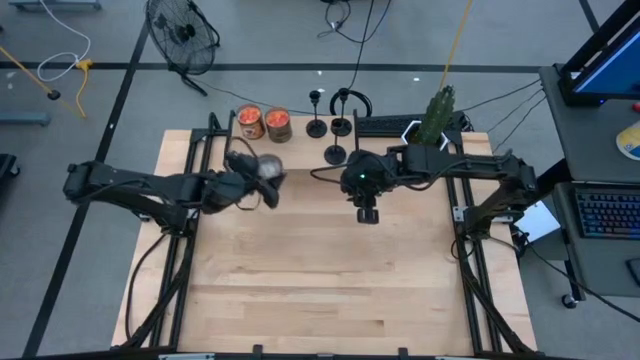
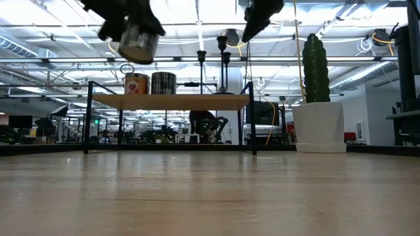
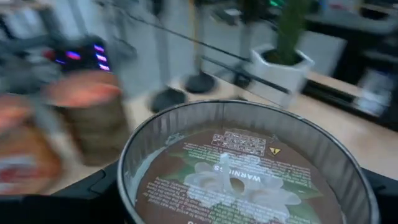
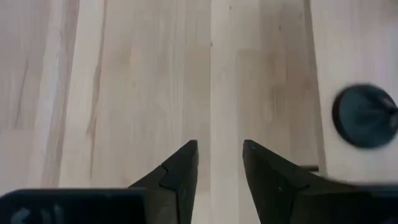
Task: Pick & Place candle stick holders
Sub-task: Put the brown scented candle can on the shelf
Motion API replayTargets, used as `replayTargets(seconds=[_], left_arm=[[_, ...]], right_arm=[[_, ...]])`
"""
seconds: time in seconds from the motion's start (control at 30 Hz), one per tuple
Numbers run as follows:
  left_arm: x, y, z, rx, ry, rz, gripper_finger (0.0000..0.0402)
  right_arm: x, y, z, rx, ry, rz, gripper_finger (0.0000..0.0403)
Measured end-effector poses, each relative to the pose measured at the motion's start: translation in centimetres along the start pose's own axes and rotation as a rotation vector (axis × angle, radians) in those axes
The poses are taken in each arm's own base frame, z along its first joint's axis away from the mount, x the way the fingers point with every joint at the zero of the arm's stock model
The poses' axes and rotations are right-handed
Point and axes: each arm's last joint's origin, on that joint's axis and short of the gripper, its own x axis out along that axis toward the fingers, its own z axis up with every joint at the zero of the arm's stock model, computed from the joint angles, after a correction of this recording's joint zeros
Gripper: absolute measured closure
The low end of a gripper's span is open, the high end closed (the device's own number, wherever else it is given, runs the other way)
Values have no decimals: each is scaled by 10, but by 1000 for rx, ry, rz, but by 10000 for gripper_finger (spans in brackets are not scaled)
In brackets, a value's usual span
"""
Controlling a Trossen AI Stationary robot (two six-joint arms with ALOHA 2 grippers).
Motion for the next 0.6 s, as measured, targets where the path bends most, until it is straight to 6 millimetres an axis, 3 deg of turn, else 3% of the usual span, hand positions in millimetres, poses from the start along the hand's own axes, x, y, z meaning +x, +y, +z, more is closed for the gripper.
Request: replayTargets(seconds=[0.2,0.5,0.6], left_arm=[[-11,16,11,1,-96,189,57],[12,34,-1,-33,-89,373,57],[16,39,-6,-102,-109,397,57]], right_arm=[[-16,0,-4,2,-20,0,307],[-32,0,-10,1,-39,-3,394],[-34,0,-11,8,-31,-3,397]])
